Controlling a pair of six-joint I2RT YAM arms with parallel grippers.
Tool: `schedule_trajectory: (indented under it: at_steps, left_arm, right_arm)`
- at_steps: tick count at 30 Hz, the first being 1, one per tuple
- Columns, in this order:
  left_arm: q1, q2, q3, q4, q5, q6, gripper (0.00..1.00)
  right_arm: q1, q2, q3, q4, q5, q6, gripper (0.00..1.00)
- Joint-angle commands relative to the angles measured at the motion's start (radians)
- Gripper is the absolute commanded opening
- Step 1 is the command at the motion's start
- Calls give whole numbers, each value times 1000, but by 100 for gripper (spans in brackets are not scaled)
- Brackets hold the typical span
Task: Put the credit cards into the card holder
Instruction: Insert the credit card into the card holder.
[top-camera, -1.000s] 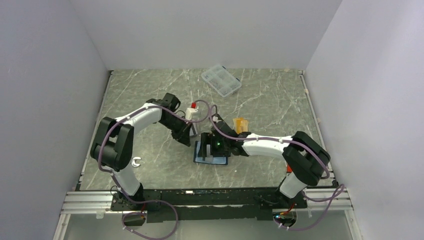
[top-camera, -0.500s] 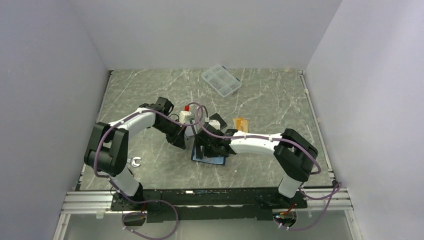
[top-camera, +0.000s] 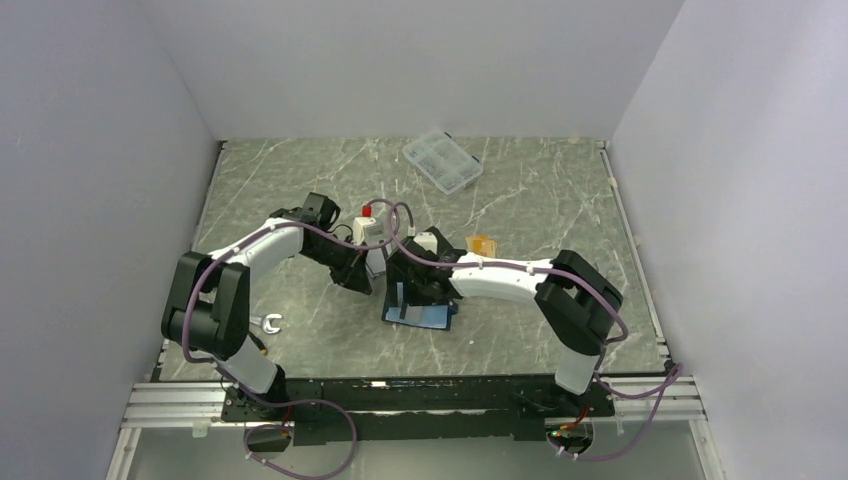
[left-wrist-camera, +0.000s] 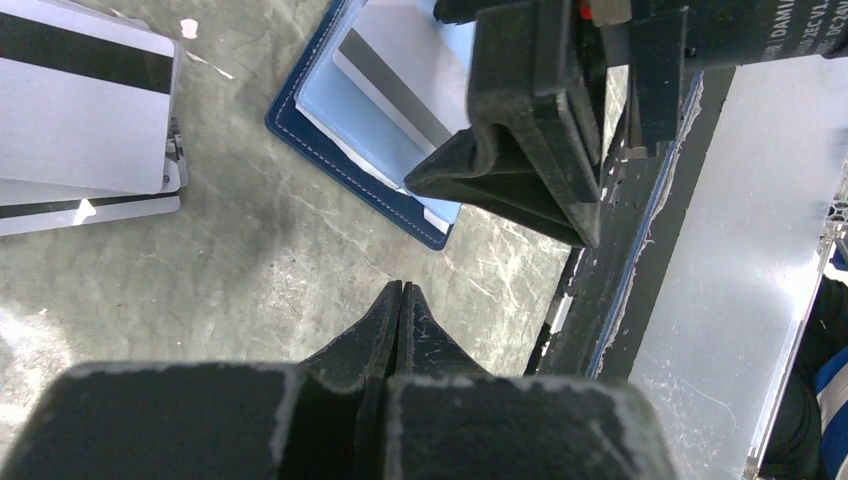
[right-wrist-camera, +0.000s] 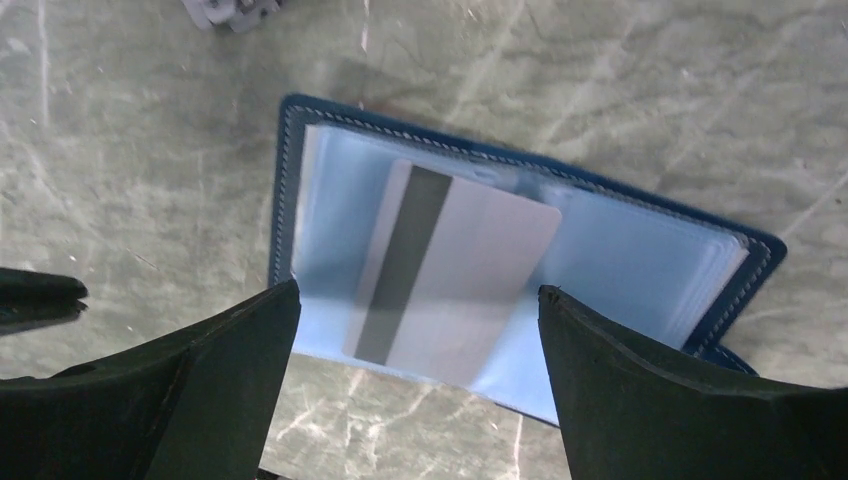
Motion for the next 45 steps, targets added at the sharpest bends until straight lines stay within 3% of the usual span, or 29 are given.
schedule_trajectory:
  at_steps: [1, 9, 19, 24, 29, 33, 41, 45]
  left_arm:
    - [16, -32, -13, 30, 42, -7, 0]
    - [19, -53, -18, 39, 48, -11, 0]
    - [19, -59, -22, 46, 53, -15, 0]
    - [19, -51, -22, 45, 52, -14, 0]
    - [20, -60, -22, 43, 44, -16, 0]
    - [21, -62, -20, 45, 35, -23, 0]
    - [19, 36, -46, 103, -43, -96, 0]
    - [16, 135, -12, 74, 14, -117, 0]
  right_arm:
    - [-9, 39, 72, 12, -18, -10, 91]
    - [-4, 67, 62, 14, -28, 34, 84]
    - [66, 91, 116, -75, 109, 47, 68]
    - [91, 77, 146, -106, 157, 38, 71]
    - [97, 70, 130, -91, 124, 48, 82]
    - [96, 42, 64, 16, 88, 45, 80]
    - [98, 32, 54, 57, 69, 27, 75]
    - [100, 2, 30, 95, 65, 22, 75]
